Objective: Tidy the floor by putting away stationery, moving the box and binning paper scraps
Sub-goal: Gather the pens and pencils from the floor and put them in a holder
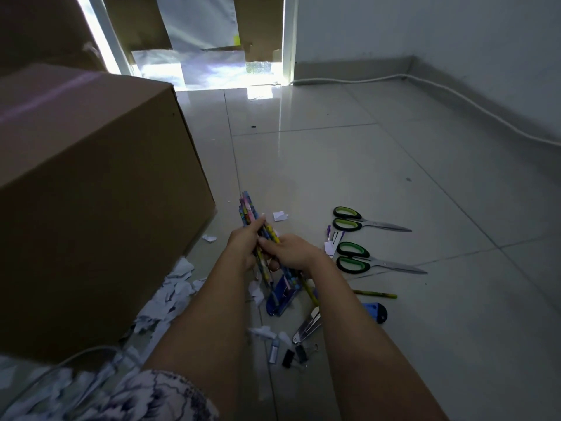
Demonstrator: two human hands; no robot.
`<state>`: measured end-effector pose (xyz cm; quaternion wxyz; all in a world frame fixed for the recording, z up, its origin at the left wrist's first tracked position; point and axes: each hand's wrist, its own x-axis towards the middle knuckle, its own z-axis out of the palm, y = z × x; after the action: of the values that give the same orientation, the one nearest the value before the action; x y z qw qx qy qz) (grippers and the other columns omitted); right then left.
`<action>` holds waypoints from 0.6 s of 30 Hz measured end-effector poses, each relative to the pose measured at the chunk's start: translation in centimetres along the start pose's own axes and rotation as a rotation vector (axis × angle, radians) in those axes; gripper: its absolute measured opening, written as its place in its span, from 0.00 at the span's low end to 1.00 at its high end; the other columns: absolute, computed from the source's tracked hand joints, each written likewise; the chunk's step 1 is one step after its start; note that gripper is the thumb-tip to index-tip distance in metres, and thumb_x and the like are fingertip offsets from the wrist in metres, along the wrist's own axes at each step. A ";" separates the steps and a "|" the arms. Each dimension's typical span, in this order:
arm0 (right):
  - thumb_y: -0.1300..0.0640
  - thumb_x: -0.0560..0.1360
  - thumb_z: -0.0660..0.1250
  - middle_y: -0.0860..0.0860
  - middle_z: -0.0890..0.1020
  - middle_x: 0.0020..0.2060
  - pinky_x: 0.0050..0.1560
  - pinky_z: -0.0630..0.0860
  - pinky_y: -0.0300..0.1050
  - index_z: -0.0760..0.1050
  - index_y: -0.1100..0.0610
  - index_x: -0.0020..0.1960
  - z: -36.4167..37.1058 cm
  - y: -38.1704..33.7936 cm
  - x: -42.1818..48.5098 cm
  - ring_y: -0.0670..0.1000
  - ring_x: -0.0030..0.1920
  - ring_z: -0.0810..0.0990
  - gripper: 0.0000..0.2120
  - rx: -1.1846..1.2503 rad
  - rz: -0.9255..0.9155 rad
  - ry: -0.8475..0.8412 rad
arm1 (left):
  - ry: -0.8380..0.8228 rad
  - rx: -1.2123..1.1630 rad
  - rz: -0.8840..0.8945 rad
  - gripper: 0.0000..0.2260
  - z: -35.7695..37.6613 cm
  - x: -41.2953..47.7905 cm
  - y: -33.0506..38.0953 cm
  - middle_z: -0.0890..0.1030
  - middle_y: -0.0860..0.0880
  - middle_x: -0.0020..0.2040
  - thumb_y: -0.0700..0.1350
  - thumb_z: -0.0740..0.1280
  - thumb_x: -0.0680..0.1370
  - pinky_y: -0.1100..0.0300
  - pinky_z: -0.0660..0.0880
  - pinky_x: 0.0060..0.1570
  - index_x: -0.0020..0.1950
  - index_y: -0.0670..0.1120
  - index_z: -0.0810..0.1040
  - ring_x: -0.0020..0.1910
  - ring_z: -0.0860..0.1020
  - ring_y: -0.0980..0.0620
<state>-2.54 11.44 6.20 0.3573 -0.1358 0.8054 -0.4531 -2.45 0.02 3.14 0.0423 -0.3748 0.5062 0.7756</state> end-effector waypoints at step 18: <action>0.53 0.79 0.57 0.55 0.76 0.41 0.37 0.72 0.41 0.73 0.66 0.62 0.9 -1.4 -0.7 0.49 0.34 0.72 0.19 0.379 0.214 0.215 | 0.101 0.033 0.024 0.08 1.5 -3.5 -1.2 0.77 0.41 0.39 0.38 0.60 0.78 0.56 0.75 0.35 0.53 0.35 0.74 0.36 0.77 0.46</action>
<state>-1.55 10.50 7.36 0.3343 0.0688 0.7492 -0.5676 -0.22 2.92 4.70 0.0139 -0.4065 0.5249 0.7476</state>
